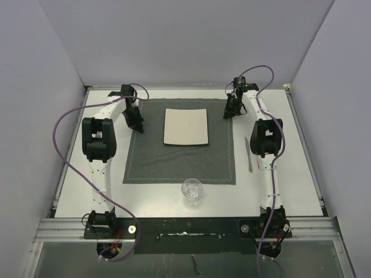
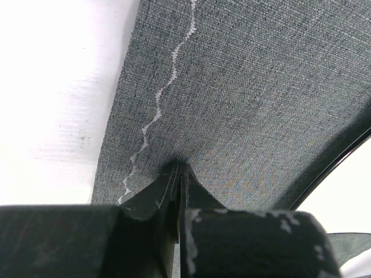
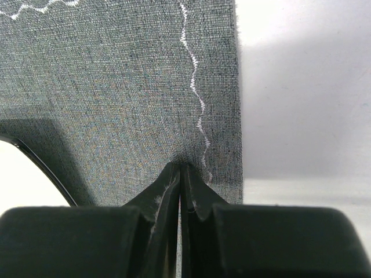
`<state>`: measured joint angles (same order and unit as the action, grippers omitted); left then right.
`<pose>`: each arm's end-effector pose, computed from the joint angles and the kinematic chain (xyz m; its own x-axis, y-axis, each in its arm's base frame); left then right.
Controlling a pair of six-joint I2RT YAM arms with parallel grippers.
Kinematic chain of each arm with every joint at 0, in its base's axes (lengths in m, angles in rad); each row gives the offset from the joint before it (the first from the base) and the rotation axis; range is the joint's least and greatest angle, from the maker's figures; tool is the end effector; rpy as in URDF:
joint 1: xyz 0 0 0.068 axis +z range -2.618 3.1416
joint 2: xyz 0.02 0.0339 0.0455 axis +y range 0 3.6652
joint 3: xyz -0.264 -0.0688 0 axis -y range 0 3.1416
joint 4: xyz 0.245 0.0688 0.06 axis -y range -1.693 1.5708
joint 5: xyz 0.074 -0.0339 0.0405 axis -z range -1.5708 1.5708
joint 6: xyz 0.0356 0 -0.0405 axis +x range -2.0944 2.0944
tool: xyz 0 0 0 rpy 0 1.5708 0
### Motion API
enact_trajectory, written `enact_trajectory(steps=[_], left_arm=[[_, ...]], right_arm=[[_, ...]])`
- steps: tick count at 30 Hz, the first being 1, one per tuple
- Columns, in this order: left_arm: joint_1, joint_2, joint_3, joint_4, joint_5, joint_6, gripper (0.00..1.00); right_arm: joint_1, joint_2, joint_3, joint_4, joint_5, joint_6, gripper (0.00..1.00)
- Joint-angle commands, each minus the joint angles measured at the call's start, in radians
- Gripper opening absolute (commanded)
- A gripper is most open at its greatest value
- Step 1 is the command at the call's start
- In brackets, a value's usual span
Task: Set the dinner table for one person
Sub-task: Adjust the napkin at the center of the board.
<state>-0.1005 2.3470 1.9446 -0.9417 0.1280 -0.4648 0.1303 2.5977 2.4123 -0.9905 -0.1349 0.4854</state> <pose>0.4756 -0.0525 0.1546 -0.9240 -0.3537 -0.1452 -0.3201 0.9234 -0.2119 0.5346 0.0749 0.1631 -0.8935 0.3492 -0.2824 0.2677 0.9190 0.2893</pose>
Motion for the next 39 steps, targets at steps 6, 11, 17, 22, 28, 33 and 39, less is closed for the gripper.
enact_trajectory(steps=[6, 11, 17, 22, 28, 33, 39], left_arm=[[0.032, 0.011, -0.063, -0.049, -0.110, 0.027, 0.00], [0.030, -0.001, -0.083, -0.042, -0.110, 0.029, 0.00], [0.026, -0.008, -0.108, -0.036, -0.104, 0.029, 0.00], [0.019, -0.006, -0.108, -0.035, -0.100, 0.028, 0.00], [0.015, -0.006, -0.098, -0.042, -0.099, 0.028, 0.00], [0.009, -0.005, -0.087, -0.047, -0.104, 0.029, 0.00], [0.000, 0.001, -0.073, -0.056, -0.106, 0.029, 0.00]], right_arm=[[-0.019, 0.001, 0.057, -0.016, 0.004, -0.017, 0.02], [-0.036, 0.030, 0.103, -0.034, -0.011, -0.021, 0.02], [-0.048, 0.039, 0.123, -0.029, -0.020, -0.021, 0.03], [-0.052, 0.056, 0.136, -0.026, -0.036, -0.021, 0.03], [-0.051, 0.074, 0.148, -0.019, -0.047, -0.019, 0.04], [-0.051, 0.078, 0.157, -0.007, -0.045, -0.013, 0.04], [-0.059, 0.088, 0.175, -0.011, -0.027, -0.004, 0.05]])
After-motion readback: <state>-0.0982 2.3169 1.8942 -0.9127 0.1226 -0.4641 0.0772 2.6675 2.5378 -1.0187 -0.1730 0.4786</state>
